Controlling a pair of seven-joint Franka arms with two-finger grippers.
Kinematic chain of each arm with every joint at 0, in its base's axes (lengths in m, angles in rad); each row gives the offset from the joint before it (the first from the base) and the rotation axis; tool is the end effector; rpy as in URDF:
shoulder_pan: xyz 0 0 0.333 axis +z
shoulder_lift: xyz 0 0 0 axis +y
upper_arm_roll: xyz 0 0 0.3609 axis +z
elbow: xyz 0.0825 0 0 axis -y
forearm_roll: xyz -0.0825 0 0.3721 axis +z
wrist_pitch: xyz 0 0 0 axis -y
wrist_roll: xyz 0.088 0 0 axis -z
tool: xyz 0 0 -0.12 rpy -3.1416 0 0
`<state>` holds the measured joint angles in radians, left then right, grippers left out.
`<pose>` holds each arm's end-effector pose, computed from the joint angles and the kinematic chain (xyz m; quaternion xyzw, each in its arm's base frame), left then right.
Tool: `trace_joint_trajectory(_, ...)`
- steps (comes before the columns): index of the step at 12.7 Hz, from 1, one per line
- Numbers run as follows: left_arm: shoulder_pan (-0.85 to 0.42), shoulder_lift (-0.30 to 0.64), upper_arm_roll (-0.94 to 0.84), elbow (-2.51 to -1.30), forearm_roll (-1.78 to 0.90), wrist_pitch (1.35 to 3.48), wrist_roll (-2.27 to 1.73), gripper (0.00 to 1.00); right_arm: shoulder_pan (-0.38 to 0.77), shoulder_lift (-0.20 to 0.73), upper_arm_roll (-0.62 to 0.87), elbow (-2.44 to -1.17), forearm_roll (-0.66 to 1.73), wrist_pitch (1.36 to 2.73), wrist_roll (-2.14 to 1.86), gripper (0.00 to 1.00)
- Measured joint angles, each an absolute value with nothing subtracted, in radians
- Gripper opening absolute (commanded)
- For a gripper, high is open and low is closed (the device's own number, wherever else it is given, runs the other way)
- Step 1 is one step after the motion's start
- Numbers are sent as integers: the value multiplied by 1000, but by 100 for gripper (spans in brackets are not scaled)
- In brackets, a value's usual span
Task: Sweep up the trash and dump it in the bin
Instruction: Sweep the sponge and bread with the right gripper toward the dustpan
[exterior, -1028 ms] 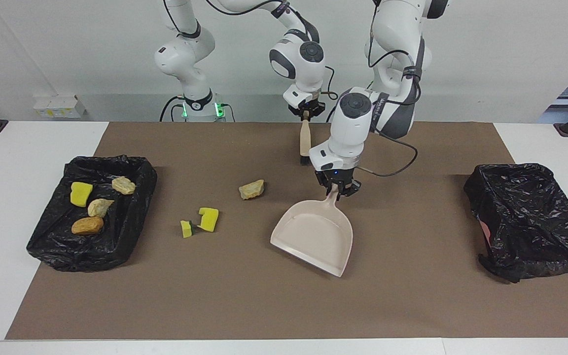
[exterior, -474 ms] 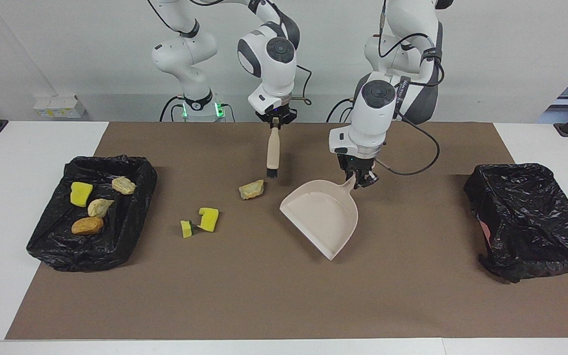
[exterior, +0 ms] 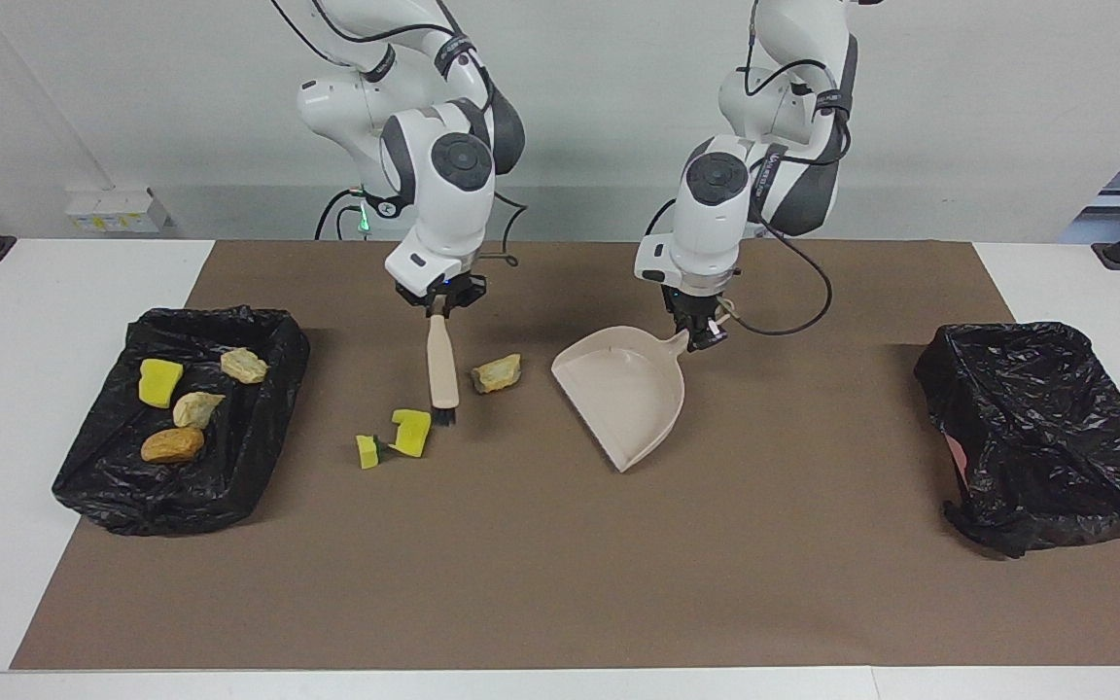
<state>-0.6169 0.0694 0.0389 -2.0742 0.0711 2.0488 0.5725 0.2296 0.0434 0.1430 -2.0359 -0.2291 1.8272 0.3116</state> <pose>0.4556 -0.2919 0.4274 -0.8279 0.5580 0.0473 0.0322 0.4921 0.1686 0.4450 0.9841 0.0730 -0.0828 0.1388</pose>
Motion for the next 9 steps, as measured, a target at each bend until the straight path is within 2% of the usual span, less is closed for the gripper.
trace_joint_trajectory(5,-700,41,34,-2125,89,2058,572,0,36,92,143,-2013,-419,1918,149,0)
trace_joint_trajectory(9,-719,41,33,-2133,92,2067,571,0,-2,150,151,-2025,-416,1966,103,0)
